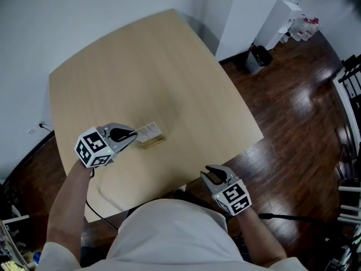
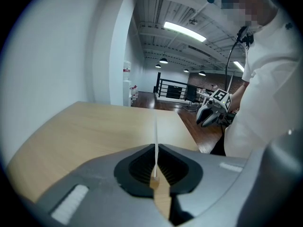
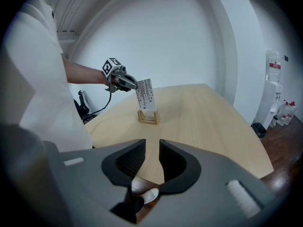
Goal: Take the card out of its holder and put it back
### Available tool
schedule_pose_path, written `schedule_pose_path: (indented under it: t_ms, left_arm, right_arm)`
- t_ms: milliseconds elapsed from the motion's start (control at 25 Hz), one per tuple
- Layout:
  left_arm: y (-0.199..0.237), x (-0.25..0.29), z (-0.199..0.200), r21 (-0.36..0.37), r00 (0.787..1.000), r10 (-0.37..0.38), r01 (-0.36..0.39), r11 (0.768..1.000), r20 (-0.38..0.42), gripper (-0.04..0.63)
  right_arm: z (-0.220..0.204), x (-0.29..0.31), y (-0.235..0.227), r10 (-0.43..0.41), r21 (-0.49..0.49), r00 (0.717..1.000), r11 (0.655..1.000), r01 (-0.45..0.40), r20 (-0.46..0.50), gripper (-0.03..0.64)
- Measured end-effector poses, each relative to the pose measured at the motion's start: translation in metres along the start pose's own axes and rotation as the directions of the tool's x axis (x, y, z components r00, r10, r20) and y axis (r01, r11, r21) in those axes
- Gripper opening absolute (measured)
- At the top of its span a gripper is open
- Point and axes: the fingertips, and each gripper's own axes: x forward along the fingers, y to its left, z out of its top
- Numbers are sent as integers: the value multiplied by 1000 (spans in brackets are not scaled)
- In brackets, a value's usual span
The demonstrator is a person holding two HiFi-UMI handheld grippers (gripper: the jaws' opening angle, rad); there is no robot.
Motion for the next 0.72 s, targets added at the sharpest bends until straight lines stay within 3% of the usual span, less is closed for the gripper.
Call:
schedule_pose_path:
  t_ms: [720]
  left_arm:
    - [1,0,-5,-10,1000,-8,8,1000,-18,17]
  right_arm:
    - [-7,-2,-4,-1,7,1000,1000,1,-3,94]
